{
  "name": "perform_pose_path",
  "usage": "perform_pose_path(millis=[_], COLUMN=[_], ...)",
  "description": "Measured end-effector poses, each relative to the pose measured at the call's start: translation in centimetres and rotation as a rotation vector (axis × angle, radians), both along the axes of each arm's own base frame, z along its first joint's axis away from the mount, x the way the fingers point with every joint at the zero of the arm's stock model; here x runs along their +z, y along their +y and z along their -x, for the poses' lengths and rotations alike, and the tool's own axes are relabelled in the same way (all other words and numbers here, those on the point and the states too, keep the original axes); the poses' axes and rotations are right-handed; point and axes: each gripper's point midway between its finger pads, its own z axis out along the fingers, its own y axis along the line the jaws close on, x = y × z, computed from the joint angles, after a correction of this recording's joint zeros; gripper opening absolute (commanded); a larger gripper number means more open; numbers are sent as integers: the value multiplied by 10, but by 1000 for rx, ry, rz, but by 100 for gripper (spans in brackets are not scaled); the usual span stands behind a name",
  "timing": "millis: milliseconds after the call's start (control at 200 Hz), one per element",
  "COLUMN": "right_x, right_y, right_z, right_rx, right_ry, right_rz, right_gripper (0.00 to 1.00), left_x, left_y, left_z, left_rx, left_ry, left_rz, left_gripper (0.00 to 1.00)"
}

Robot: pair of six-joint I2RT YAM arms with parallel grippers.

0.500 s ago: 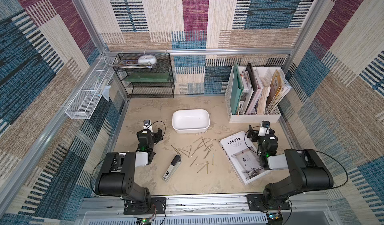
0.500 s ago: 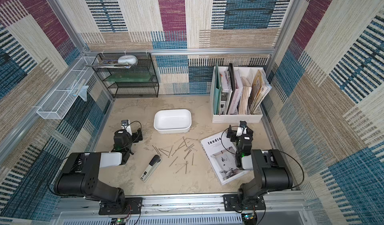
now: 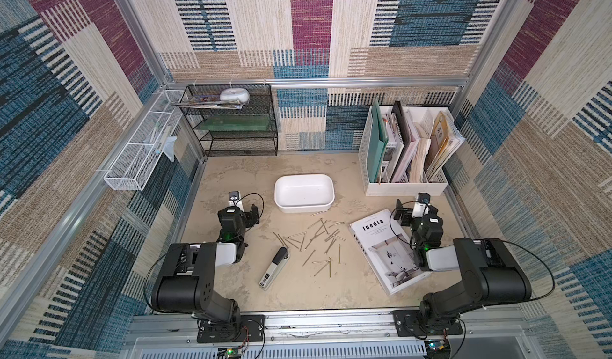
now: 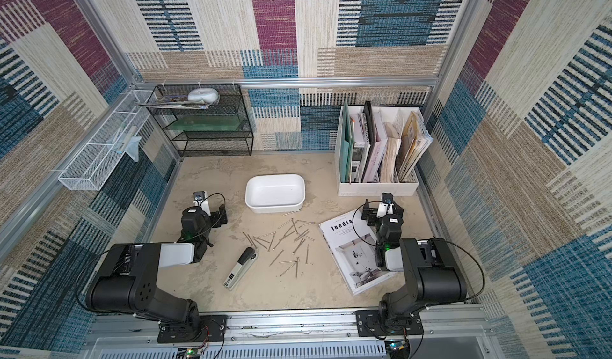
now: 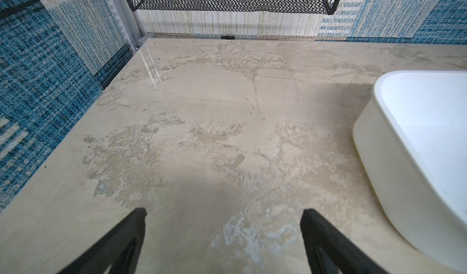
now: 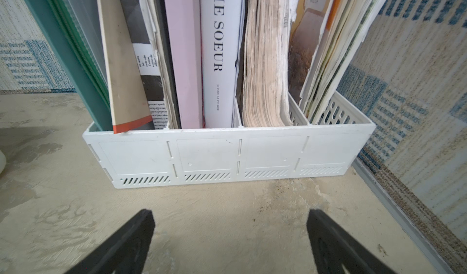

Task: Put the nails on the desktop into the storage box
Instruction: Move the distractor to the corner of the board.

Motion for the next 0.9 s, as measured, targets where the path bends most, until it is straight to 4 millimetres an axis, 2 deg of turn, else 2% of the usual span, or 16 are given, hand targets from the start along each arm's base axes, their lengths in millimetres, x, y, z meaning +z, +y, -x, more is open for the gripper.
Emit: perform_pose_path(millis=[451, 516, 551, 631, 696, 741, 806, 851, 901], right_x=[1, 11, 23, 79, 107, 119, 131, 132, 130], right_y=[0, 0, 0, 1, 9, 16, 36, 53, 76], right_z=[-1, -7, -16, -40, -53, -60, -67, -67, -61], right_rx=[5, 11, 10, 15, 54, 73, 124, 161, 195], right_ry=[0, 9, 6, -71, -74, -55, 1, 59, 129], right_rz=[-2, -3, -3, -18, -40, -63, -106, -138, -175], right_gripper=[100, 100, 100, 100, 100, 99, 99, 99, 100], left_x=[1, 5, 14, 64, 102, 122, 151, 172, 191], left_y=[0, 0, -1, -2, -2, -3, -13, -29, -58], left_z=[0, -3, -10, -34, -37, -34, -27, -19, -1], left_rx=[0, -1, -5, -11, -6, -3, -28, -68, -143], left_ry=[-1, 25, 42, -13, -56, -61, -61, -58, -35], left_rz=[0, 0, 1, -2, 9, 35, 83, 121, 165], left_gripper=[99, 97, 95, 96, 98, 99, 98, 98, 98])
